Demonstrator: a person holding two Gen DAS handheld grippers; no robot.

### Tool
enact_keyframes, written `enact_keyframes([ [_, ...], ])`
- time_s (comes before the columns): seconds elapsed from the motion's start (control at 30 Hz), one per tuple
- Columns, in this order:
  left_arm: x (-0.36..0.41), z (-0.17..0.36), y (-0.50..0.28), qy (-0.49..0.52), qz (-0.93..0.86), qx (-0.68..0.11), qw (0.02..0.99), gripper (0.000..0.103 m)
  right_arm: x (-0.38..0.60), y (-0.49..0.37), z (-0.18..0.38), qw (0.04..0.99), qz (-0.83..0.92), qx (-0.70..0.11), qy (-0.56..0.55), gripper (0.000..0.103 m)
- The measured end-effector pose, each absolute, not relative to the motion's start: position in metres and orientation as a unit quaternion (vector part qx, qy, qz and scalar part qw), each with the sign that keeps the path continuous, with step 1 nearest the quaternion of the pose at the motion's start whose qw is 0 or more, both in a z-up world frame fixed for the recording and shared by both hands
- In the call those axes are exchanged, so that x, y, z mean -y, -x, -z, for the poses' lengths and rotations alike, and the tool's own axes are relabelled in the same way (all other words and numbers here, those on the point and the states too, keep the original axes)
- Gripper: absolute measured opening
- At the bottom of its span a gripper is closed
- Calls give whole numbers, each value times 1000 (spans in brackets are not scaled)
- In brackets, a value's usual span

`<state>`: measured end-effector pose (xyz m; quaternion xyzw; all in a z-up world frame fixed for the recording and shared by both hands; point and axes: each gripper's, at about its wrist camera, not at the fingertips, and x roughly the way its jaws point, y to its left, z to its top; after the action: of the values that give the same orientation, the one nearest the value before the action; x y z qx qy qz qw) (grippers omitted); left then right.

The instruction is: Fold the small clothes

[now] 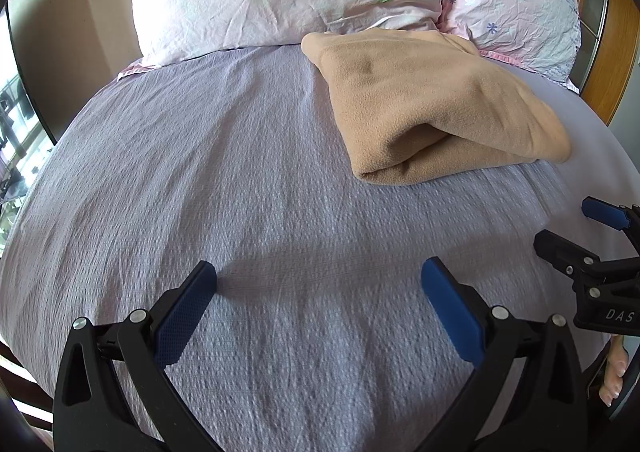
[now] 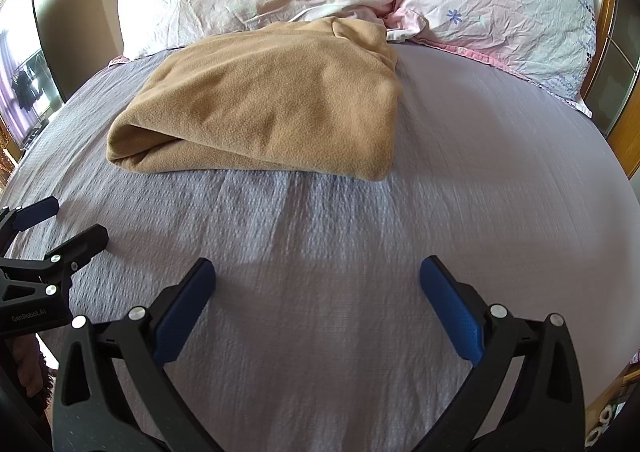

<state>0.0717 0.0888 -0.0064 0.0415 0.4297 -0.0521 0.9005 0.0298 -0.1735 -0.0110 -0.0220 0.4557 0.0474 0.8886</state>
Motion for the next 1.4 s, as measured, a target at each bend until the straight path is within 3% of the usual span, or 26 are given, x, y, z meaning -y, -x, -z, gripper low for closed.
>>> enact_keyframes([
  [1.4, -87, 4, -71, -42, 54, -426, 902, 102, 173, -31, 11, 889, -48, -455, 22, 101],
])
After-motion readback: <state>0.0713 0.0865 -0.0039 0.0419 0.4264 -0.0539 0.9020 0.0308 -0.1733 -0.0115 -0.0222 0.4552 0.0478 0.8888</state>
